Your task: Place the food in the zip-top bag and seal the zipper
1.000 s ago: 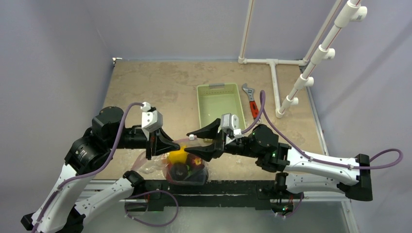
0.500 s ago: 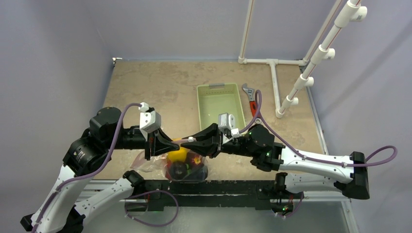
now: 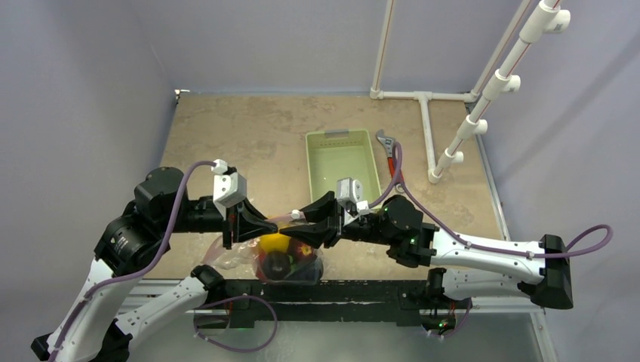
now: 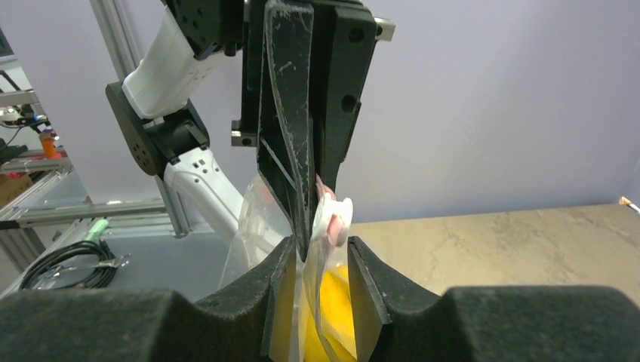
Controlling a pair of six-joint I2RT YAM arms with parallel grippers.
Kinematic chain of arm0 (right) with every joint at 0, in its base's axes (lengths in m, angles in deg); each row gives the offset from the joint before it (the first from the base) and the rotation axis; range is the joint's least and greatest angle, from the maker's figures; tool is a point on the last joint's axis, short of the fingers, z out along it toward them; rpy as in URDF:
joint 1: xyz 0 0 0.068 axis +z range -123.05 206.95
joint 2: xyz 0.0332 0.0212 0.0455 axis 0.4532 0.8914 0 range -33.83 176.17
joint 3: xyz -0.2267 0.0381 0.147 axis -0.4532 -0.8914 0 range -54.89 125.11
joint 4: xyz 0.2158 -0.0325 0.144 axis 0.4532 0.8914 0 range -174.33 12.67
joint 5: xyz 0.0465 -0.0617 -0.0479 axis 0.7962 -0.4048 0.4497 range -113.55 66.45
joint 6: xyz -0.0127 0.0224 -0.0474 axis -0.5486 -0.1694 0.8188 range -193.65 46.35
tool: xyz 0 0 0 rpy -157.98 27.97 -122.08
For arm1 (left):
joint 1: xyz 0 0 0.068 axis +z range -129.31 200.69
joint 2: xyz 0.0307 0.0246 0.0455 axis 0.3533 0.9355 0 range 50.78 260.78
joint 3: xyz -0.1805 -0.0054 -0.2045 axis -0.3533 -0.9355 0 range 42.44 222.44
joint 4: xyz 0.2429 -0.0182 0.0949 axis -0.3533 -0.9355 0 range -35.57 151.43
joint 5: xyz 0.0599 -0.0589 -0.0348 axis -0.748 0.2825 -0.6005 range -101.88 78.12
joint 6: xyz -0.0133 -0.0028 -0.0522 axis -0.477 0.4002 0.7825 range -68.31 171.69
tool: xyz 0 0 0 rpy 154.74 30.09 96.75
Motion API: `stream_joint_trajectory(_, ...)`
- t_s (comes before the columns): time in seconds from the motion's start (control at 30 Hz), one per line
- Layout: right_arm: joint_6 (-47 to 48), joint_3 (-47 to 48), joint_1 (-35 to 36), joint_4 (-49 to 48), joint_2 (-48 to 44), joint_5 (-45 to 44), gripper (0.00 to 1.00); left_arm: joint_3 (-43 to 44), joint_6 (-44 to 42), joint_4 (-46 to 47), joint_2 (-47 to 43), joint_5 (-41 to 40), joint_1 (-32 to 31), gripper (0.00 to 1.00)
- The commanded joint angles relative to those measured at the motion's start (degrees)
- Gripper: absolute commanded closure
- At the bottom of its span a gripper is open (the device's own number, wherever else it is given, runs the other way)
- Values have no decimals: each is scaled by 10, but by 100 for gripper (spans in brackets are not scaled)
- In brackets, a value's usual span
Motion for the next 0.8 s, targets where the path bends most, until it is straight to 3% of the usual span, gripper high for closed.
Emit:
stream_joint_trajectory(0.0, -15, -9, 2, -41, -6, 13, 69, 27, 0, 40, -5, 14, 0, 100)
stream_joint_trajectory(0.13, -18, -7, 2, -54, -6, 18, 75, 27, 1, 41, -5, 16, 0, 100)
stream_joint_trajectory(0.37, -26, -9, 2, -79, -3, 29, 76, 25, 0, 40, -7, 16, 1, 100)
stream_joint_trajectory(0.6, -29, -8, 2, -84, 8, 29, 83, 25, 1, 42, -9, 17, 1, 100)
stream_joint_trajectory(0.7, -29, -8, 2, -85, 9, 29, 89, 25, 2, 42, -9, 17, 0, 100)
stream_joint_trajectory(0.77, -28, -8, 2, -84, 10, 28, 100, 25, 2, 42, -10, 16, 1, 100)
